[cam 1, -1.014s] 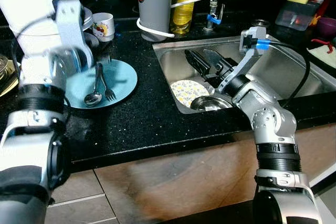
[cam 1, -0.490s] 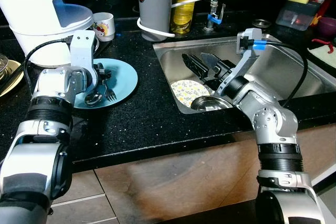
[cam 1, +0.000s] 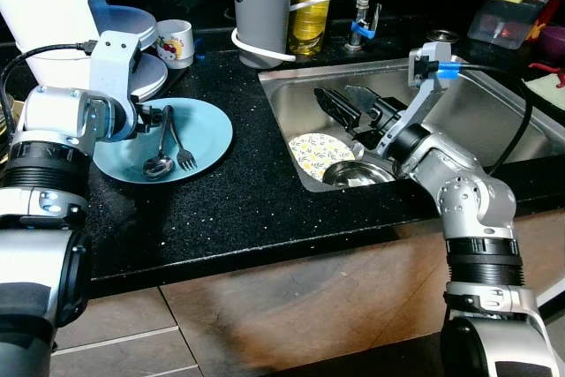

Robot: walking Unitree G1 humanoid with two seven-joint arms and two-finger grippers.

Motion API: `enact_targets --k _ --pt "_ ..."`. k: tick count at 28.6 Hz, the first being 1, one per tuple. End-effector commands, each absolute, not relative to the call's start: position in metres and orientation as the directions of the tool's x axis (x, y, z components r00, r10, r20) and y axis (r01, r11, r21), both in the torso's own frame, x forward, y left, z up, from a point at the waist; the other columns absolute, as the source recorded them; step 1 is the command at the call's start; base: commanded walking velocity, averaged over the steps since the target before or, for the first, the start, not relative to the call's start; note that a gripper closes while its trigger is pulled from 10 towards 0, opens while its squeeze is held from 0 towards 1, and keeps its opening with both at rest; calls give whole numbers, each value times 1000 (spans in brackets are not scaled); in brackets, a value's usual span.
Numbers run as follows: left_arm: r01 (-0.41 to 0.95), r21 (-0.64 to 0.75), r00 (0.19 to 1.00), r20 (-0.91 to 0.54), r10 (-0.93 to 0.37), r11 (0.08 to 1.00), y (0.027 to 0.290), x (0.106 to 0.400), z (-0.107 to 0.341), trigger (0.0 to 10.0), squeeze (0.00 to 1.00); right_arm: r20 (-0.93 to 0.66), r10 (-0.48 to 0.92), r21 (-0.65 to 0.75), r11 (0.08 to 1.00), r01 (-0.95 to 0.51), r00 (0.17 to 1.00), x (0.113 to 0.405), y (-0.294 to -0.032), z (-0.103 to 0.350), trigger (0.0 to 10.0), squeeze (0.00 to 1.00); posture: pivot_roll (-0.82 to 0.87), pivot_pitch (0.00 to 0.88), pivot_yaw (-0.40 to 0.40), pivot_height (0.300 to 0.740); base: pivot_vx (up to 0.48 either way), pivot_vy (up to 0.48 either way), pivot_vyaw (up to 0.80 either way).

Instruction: Kitchen organization

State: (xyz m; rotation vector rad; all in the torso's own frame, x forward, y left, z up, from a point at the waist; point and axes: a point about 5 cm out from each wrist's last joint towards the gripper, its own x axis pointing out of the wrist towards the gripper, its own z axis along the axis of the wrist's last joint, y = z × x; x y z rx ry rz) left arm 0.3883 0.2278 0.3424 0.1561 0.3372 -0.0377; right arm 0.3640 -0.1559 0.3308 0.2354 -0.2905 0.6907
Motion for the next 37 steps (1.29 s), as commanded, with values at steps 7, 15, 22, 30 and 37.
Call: enact_targets --k 7,15,22,30,37 --pt "64 199 891 -453 34 978 243 379 336 10000 0 320 607 122 735 -667 727 363 -155 330 10000 0 51 200 37 740 0 0 0" --pt "32 206 891 -450 66 978 255 372 342 10000 0 311 614 117 733 -670 725 362 -155 329 10000 0 49 194 36 740 0 0 0" --pt "57 193 866 -497 47 980 256 372 328 10000 0 304 618 117 731 -672 725 362 -156 328 10000 0 51 193 31 740 0 0 0" --pt "87 105 868 -496 -23 991 248 377 320 8706 0 301 619 116 731 -672 726 362 -156 328 10000 0 48 192 37 740 0 0 0" --pt "21 205 956 -290 40 978 255 378 349 10000 0 354 676 163 636 -754 647 350 -153 334 10000 0 32 174 38 740 0 0 0"
